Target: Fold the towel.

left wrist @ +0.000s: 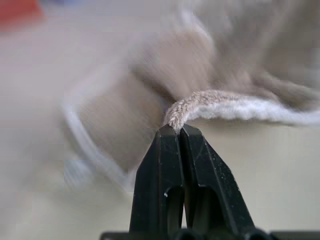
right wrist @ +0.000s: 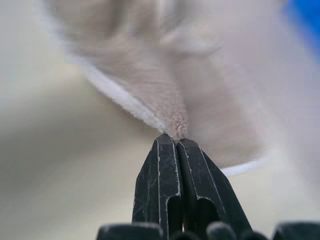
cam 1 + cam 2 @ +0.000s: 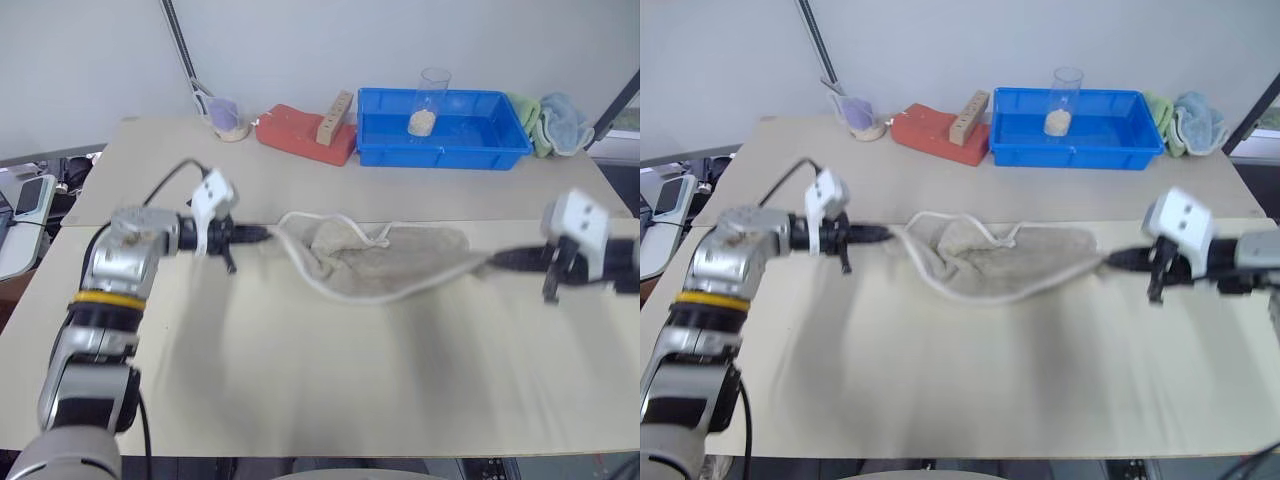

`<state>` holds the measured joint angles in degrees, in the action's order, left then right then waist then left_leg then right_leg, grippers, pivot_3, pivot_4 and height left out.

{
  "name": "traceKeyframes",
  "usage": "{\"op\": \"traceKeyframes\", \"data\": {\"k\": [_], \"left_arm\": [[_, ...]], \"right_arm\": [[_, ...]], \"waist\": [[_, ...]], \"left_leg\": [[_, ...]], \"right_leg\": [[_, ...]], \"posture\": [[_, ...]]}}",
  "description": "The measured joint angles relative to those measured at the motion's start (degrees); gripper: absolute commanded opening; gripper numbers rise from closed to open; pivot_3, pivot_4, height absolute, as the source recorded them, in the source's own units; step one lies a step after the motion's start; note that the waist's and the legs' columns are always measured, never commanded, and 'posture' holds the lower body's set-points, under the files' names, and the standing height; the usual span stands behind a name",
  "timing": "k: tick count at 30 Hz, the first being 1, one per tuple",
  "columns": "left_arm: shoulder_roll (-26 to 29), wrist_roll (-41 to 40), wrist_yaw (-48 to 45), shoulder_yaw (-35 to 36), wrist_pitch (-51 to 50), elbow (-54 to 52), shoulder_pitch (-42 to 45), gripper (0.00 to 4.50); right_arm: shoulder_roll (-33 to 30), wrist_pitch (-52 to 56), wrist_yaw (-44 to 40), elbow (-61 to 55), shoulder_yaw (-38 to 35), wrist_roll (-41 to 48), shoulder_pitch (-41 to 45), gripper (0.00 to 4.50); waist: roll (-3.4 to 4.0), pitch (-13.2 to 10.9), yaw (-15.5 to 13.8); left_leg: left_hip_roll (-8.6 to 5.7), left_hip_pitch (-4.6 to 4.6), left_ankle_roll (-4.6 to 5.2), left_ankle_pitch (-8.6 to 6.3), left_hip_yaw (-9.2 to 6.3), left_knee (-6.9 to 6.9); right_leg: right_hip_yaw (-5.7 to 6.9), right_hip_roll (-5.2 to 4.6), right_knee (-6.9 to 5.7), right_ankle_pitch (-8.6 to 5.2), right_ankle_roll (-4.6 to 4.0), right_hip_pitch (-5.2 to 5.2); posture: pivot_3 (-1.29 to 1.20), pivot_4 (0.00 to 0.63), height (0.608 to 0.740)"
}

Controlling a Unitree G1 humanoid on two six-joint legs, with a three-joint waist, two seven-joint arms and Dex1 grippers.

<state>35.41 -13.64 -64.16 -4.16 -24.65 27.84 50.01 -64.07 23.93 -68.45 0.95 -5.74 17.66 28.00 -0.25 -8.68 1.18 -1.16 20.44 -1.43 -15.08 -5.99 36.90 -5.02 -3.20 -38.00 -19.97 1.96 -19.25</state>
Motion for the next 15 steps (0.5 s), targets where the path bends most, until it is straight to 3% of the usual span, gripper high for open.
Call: {"op": "traceKeyframes", "data": {"k": [6,9,12,15], "left_arm": [[-3.1,2.9,8.1,3.3,9.1,24.9,21.0,0.0],[-2.4,4.2,9.3,4.5,13.4,31.3,26.5,0.0],[0.1,4.8,7.9,5.3,15.9,34.1,28.1,0.0],[2.8,5.1,5.0,5.7,16.2,35.0,27.8,0.0]], "right_arm": [[6.0,-8.9,0.3,27.8,9.0,-10.0,29.0,0.01],[6.5,-13.4,-0.4,36.8,10.0,-13.1,37.8,0.01],[6.0,-15.8,-2.1,39.3,9.6,-14.1,41.6,0.01],[4.4,-15.5,-4.2,36.9,8.2,-13.3,39.3,0.01]], "waist": [[0.0,0.0,1.8],[0.06,0.0,1.9],[0.08,0.0,2.0],[0.1,0.0,2.0]], "left_leg": [[-0.02,0.95,0.55,0.36,0.25,-0.06],[0.04,0.96,0.63,0.4,0.29,-0.22],[0.1,0.92,0.64,0.39,0.22,-0.3],[0.1,0.93,0.58,0.43,0.11,-0.22]], "right_leg": [[0.1,-0.1,-0.25,0.06,-0.09,-1.11],[0.3,-0.14,-0.51,0.06,-0.09,-1.28],[0.5,-0.13,-0.67,0.06,-0.09,-1.31],[0.79,-0.2,-0.91,0.06,-0.09,-1.32]], "posture": [[0.0,0.15,0.74],[0.0,0.15,0.74],[0.0,0.15,0.74],[0.0,0.15,0.74]]}}
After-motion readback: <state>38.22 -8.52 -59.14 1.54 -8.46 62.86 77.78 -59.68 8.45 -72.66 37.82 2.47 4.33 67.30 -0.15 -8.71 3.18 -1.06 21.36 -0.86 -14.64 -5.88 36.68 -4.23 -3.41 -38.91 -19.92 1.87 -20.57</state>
